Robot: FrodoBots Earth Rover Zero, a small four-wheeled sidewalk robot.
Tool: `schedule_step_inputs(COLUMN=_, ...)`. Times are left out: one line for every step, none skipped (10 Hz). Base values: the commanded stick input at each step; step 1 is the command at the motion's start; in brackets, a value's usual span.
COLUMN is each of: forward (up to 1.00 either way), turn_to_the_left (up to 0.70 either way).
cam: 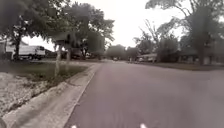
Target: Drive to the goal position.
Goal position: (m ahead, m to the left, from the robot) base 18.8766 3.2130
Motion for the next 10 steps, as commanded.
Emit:
schedule_step_inputs(forward=1.00, turn_to_the_left=0.11)
schedule_step_inputs(forward=1.00, turn_to_the_left=0.40)
schedule_step_inputs(forward=1.00, turn_to_the_left=0.40)
schedule_step_inputs(forward=1.00, turn_to_the_left=0.40)
schedule_step_inputs(forward=1.00, turn_to_the_left=0.40)
schedule_step_inputs(forward=1.00, turn_to_the_left=0.36)
schedule_step_inputs(forward=1.00, turn_to_the_left=0.05)
schedule_step_inputs(forward=1.00, turn_to_the_left=0.00)
schedule_step_inputs(forward=1.00, turn_to_the_left=0.00)
schedule_step_inputs(forward=1.00, turn_to_the_left=0.00)
